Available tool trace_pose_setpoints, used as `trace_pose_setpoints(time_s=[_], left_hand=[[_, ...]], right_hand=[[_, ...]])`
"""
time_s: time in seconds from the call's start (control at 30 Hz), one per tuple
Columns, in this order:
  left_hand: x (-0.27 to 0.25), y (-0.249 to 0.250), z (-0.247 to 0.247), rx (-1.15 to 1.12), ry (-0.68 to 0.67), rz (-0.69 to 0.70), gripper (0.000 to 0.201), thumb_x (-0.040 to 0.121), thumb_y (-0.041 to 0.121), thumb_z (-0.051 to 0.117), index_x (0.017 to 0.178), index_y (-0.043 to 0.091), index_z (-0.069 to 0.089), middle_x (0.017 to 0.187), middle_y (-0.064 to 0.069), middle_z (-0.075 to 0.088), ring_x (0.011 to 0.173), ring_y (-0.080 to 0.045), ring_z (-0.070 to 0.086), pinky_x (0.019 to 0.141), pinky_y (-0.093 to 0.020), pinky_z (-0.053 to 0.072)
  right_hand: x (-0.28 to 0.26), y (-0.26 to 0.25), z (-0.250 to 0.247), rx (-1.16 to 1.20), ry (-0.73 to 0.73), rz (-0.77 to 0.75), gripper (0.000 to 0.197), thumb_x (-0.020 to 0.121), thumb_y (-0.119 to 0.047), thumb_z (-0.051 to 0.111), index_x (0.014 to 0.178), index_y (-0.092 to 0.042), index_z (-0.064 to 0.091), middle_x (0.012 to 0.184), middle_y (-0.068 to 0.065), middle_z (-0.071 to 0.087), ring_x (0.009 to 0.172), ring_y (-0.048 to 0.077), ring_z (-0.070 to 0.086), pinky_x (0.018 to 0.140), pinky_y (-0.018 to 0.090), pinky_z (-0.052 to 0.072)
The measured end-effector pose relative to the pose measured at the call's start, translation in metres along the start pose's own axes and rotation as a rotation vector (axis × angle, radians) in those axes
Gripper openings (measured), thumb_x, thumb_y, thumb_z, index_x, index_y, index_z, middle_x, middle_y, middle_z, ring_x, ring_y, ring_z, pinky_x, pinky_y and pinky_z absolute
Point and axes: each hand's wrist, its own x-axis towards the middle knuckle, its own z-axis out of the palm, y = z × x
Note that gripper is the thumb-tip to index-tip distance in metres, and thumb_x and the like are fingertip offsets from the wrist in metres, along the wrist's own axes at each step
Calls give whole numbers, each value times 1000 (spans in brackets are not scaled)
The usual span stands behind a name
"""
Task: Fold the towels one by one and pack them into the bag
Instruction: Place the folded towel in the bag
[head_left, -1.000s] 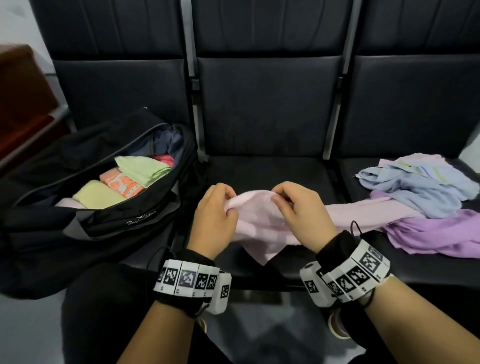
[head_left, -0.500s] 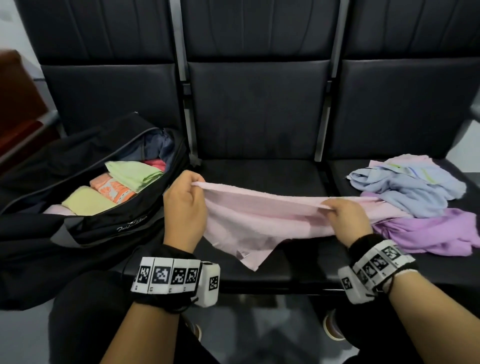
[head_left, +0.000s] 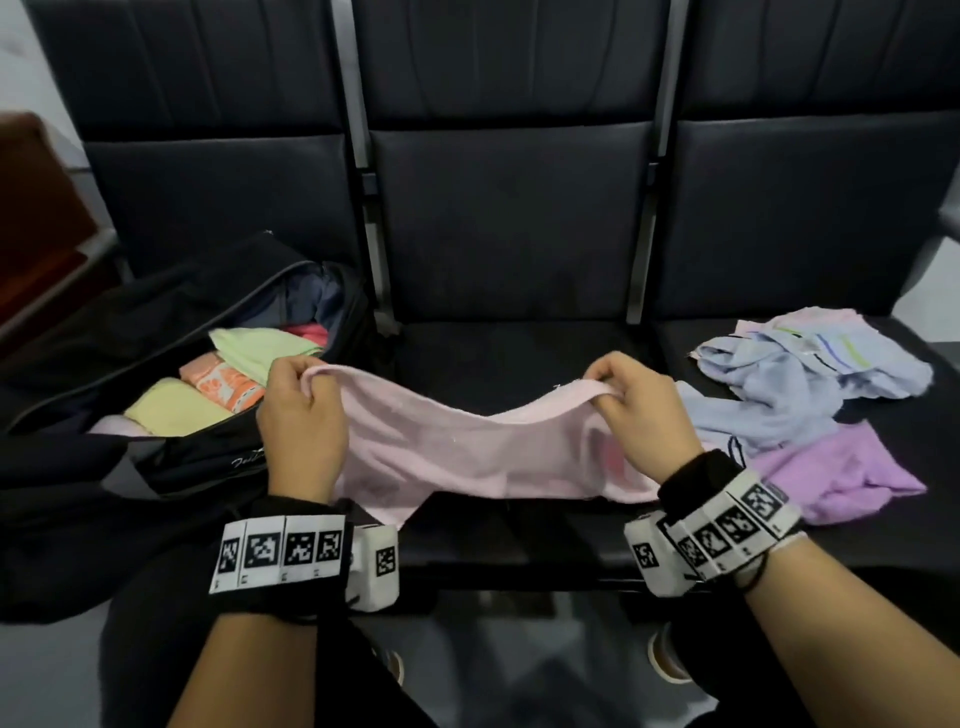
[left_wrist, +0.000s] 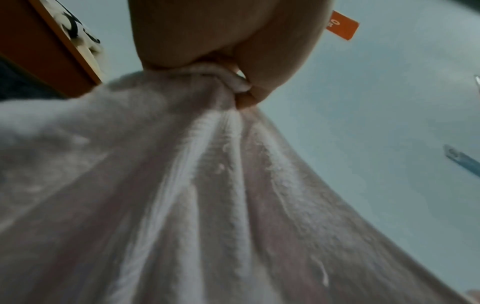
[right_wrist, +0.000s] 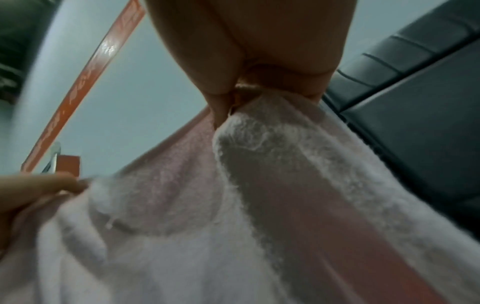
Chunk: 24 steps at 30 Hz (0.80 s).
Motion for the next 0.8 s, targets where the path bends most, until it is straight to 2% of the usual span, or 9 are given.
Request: trace_pose_setpoints(time_s=[0.07, 0.13, 0.23, 0.3, 0.43, 0.5, 0.6, 0.7, 0.8], left_hand=[[-1, -9, -6, 45, -43, -40, 7, 90, 19, 53, 97, 21, 53, 88, 10, 57, 88, -19, 53, 78, -30, 38], [0, -16, -9, 101, -110, -44, 12, 89, 13, 54, 99, 19, 54, 95, 3, 59, 90, -20, 54, 78, -30, 38], [3, -24, -9, 247, -226, -23, 20, 90, 5, 48, 101, 12, 63, 105, -9, 64, 100, -28, 57, 85, -38, 44], [1, -25, -7, 301, -271, -2, 25, 90, 4, 47, 99, 11, 69, 104, -15, 66, 101, -33, 59, 87, -41, 47], [-17, -13, 13, 176, -370, 38, 26, 93, 5, 51, 95, 17, 73, 89, -2, 71, 88, -20, 65, 70, -27, 46], [-30, 1, 29, 122, -437, 87, 27, 93, 3, 51, 102, 18, 71, 94, 5, 71, 89, -8, 63, 74, -20, 45], [-49, 25, 47, -4, -570, 144, 38, 91, -3, 46, 106, 26, 66, 101, 13, 68, 91, 8, 61, 81, -8, 44], [-63, 42, 58, -45, -760, 201, 38, 91, -5, 47, 102, 20, 73, 106, 5, 72, 100, -2, 64, 91, -17, 49], [-70, 48, 63, 11, -860, 219, 27, 91, 8, 59, 108, 21, 75, 108, 4, 69, 105, -3, 63, 94, -22, 49]], right_hand=[[-1, 8, 7, 17, -35, 24, 22, 91, -15, 61, 78, -32, 60, 74, -14, 65, 74, 3, 60, 67, 22, 45], [-2, 12, 9, 52, -55, 43, 20, 93, -19, 61, 77, -31, 63, 75, -16, 65, 75, 3, 61, 68, 24, 44], [-5, 13, 6, 93, -65, 57, 22, 93, -15, 60, 77, -29, 67, 74, -14, 66, 74, 4, 61, 70, 25, 44], [-7, 11, 5, 118, -83, 60, 21, 92, -14, 60, 80, -27, 71, 77, -10, 69, 78, 7, 63, 74, 30, 49], [-12, -7, 13, 202, -58, 36, 13, 85, -16, 66, 77, -26, 67, 72, -10, 68, 70, 5, 62, 71, 31, 51], [-14, -19, 21, 209, -102, -13, 9, 84, -20, 66, 77, -25, 66, 70, -12, 67, 67, 3, 61, 68, 29, 50], [-17, -32, 31, 158, -210, -102, 11, 88, -20, 63, 81, -26, 69, 77, -13, 69, 77, 5, 65, 73, 26, 50], [-18, -36, 31, 141, -231, -103, 11, 90, -19, 63, 83, -24, 70, 77, -8, 69, 78, 8, 65, 75, 32, 52], [-19, -36, 27, 156, -174, -77, 11, 89, -19, 66, 80, -26, 67, 72, -10, 68, 72, 7, 64, 71, 26, 51]])
